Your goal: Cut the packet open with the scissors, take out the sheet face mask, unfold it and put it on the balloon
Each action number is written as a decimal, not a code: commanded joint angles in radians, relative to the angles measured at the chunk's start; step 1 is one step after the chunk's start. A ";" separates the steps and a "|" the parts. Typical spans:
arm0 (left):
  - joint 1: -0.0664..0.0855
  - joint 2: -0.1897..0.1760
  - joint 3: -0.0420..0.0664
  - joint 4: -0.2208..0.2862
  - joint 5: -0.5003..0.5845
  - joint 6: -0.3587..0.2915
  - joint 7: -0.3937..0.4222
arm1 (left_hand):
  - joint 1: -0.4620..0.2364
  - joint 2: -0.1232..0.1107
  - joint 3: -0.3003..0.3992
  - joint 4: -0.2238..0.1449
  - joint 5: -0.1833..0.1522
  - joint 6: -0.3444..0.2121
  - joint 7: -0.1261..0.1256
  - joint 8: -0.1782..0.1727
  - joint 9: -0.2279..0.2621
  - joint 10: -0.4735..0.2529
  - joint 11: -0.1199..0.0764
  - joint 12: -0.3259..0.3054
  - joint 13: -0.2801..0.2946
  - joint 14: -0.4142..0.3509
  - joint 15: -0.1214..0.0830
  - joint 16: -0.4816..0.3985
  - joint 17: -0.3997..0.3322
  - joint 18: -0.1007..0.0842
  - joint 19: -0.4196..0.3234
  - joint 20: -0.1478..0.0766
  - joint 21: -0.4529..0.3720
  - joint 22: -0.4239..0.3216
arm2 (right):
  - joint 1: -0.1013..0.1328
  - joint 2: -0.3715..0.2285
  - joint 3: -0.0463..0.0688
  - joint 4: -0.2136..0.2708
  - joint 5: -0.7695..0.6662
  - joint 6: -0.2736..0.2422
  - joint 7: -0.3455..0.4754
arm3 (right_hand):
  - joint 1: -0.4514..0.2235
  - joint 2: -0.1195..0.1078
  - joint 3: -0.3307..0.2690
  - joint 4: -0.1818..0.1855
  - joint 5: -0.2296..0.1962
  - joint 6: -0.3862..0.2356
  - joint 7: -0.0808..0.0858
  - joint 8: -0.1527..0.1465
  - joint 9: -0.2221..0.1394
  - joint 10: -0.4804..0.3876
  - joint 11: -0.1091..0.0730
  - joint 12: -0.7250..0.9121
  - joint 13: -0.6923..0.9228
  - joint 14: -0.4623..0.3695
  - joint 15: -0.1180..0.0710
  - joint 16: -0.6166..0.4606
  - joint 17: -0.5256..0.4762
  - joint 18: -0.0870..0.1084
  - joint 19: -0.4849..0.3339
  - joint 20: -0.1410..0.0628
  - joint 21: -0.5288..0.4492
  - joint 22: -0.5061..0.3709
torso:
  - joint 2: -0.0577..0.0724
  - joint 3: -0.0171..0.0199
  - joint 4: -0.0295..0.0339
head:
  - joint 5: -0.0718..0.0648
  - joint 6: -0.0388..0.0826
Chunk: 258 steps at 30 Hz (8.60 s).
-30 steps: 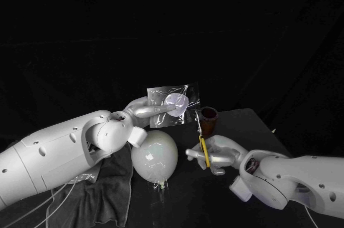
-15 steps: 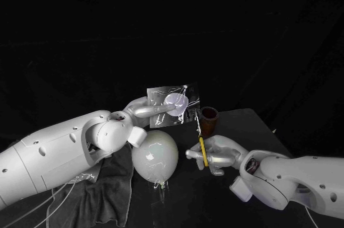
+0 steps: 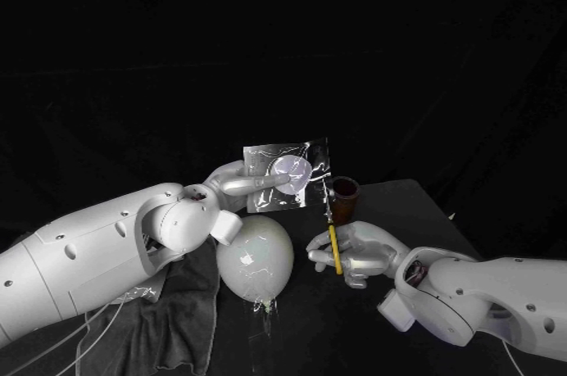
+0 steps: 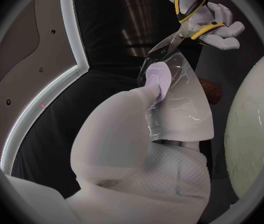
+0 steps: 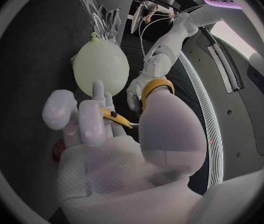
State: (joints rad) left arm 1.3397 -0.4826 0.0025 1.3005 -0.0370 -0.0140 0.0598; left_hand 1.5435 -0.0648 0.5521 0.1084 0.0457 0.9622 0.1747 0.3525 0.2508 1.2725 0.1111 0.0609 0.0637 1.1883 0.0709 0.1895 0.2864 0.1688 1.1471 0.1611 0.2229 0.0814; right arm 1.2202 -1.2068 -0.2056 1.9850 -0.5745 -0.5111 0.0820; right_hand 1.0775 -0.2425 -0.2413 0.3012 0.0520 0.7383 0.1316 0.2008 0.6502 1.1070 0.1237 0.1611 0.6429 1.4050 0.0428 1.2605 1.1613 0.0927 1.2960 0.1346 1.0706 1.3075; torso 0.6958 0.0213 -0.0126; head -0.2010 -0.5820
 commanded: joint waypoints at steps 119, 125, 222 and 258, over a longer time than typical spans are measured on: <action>-0.003 0.004 0.001 -0.005 -0.293 -0.103 0.160 | -0.012 0.008 0.018 -0.014 0.003 0.005 0.002 0.007 0.107 0.005 -0.001 0.003 0.000 0.000 -0.005 -0.006 0.005 0.012 -0.006 -0.001 -0.002 -0.005 | 0.034 -0.004 0.002 0.008 0.088 -0.020 0.015 | 0.037 0.013 0.012 0.000 0.002 -0.019 0.108 -0.070 -0.091 -0.091 0.038 -0.096 -0.373 -0.094 0.033 -0.117 -0.195 0.034 -0.086 0.032 -0.142 0.022 | 0.000 0.0002 -0.0011 | -0.015 0.006; -0.004 0.003 0.001 -0.002 -0.336 -0.127 0.199 | -0.012 0.008 0.019 -0.016 0.003 0.005 0.002 0.008 0.108 0.005 -0.002 0.003 0.000 0.000 -0.005 -0.006 0.005 0.012 -0.007 -0.001 -0.002 -0.005 | 0.034 -0.004 0.002 0.011 0.098 -0.026 0.017 | 0.035 0.024 0.019 0.000 0.001 -0.016 0.107 -0.065 -0.090 -0.087 0.038 -0.091 -0.380 -0.093 0.033 -0.112 -0.192 0.035 -0.082 0.035 -0.137 0.023 | 0.000 0.0002 -0.0006 | -0.019 0.007; -0.019 0.002 -0.012 0.029 -0.476 -0.188 0.296 | -0.015 0.005 0.023 -0.022 0.003 0.006 0.001 0.009 0.111 0.006 -0.002 0.003 0.000 0.001 -0.006 -0.007 0.007 0.013 -0.008 -0.001 -0.001 -0.006 | 0.035 0.057 0.018 -0.008 0.231 -0.126 0.095 | 0.141 0.288 -0.025 -0.018 -0.006 0.153 0.041 -0.016 -0.062 0.131 -0.025 -0.033 -0.472 0.002 -0.019 0.023 -0.096 0.002 0.040 0.002 0.075 0.098 | 0.000 0.0002 -0.0006 | -0.050 0.039; -0.020 -0.002 -0.012 0.030 -0.489 -0.223 0.319 | -0.017 0.005 0.024 -0.025 0.003 0.006 0.001 0.009 0.112 0.007 -0.002 0.003 0.000 0.002 -0.006 -0.007 0.008 0.013 -0.008 0.000 -0.001 -0.006 | 0.035 0.058 0.019 0.008 0.232 -0.131 0.100 | 0.214 0.336 -0.204 -0.017 -0.004 0.072 0.082 -0.090 -0.068 0.004 0.015 -0.100 -0.496 -0.047 0.012 -0.037 -0.184 0.020 -0.033 0.013 -0.038 0.057 | -0.001 0.0008 -0.0012 | -0.054 0.045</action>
State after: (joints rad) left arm 1.3201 -0.4857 -0.0093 1.3281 -0.5087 -0.2310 0.3582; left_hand 1.5260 -0.0662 0.5753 0.0852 0.0457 0.9633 0.1759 0.3555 0.2510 1.2708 0.1124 0.0598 0.0640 1.1879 0.0708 0.1856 0.2935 0.1683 1.1471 0.1611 0.2228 0.0771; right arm 1.2537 -1.1482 -0.1888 1.9893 -0.3401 -0.6436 0.1604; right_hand 1.2954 0.0993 -0.4319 0.2815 0.0523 0.8158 0.2088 0.1154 0.5833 1.1164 0.1397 0.0645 0.1470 1.3640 0.0556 1.2270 0.9767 0.1043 1.2663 0.1499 1.0322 1.3073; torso 0.6956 0.0221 -0.0137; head -0.2543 -0.5369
